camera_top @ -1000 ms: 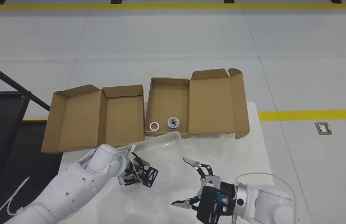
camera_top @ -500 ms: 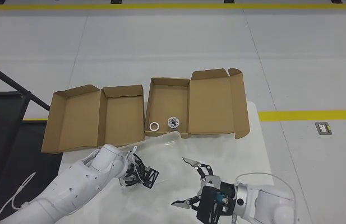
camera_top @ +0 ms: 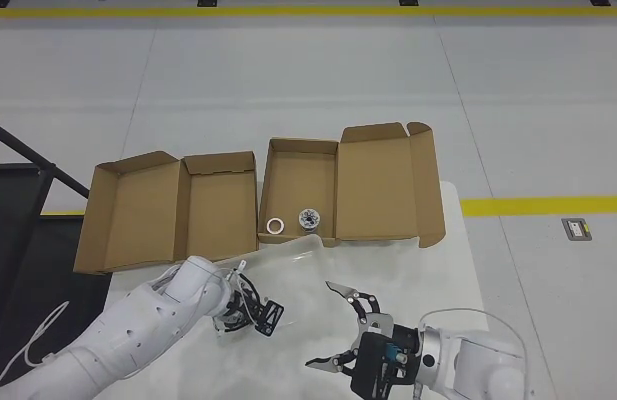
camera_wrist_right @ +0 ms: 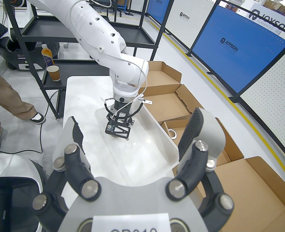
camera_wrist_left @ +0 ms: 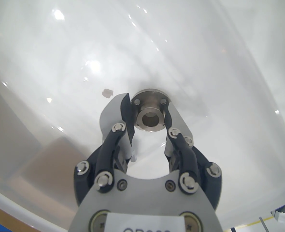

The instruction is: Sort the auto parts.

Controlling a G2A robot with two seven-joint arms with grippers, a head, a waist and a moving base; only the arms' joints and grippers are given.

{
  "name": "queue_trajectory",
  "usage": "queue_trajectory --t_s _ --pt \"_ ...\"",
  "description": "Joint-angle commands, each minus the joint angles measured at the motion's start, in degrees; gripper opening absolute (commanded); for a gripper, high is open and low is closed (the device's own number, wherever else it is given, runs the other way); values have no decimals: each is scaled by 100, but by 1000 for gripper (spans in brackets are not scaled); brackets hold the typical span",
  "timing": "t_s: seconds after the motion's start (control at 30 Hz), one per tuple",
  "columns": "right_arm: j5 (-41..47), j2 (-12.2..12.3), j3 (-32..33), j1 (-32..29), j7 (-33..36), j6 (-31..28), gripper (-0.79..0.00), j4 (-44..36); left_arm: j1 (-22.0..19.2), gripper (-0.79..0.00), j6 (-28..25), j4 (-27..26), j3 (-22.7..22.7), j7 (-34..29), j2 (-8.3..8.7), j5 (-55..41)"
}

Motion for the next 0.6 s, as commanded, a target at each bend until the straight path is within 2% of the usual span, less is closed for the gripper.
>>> queue_trajectory --t_s 0.0,0.03,0.1,0.13,0.17,0.4,0.57 --pt "-1 0 0 -1 0 0 0 0 -18 -493 0 19 56 19 -4 2" --pt "-1 0 0 -1 0 0 0 0 -27 -517 0 33 78 32 -8 -5" --pt "-1 0 0 -1 0 0 0 0 -52 -665 0 54 116 48 -16 -1" --pt "-1 0 0 -1 0 0 0 0 -66 -763 0 68 127 62 -20 -10" --pt "-1 0 0 -1 0 0 0 0 -82 -785 0 81 131 71 -23 -16" --pt "-1 0 0 -1 0 0 0 0 -148 -785 65 103 -129 170 47 -147" --pt "-1 0 0 -1 0 0 0 0 -61 -785 381 -172 -720 393 333 -373"
